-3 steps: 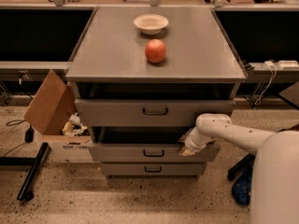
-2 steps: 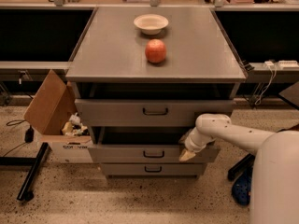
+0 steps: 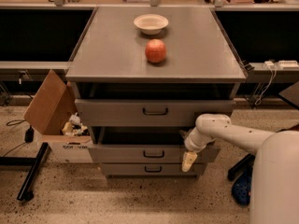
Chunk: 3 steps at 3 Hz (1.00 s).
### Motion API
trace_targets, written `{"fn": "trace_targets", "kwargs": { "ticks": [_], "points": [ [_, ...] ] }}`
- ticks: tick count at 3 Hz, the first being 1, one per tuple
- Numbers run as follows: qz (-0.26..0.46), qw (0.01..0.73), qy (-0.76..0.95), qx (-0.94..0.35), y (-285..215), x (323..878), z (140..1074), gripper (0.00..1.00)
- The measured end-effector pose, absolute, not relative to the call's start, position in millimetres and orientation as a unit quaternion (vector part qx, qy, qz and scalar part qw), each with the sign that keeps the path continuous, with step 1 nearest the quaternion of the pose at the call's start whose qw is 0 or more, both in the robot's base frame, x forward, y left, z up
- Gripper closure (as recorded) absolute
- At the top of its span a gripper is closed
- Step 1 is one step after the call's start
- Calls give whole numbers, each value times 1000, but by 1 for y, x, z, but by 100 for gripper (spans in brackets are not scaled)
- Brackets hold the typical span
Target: Open middle drawer
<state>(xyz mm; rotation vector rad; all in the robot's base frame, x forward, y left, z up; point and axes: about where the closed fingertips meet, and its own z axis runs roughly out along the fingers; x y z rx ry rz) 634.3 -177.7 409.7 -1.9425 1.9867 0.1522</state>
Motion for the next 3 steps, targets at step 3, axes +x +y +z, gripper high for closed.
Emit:
{"fn": "trace_targets", "kwargs": {
  "ticks": [3],
  "points": [
    [120,123,654,-736,-176,583,392,18]
  ]
}}
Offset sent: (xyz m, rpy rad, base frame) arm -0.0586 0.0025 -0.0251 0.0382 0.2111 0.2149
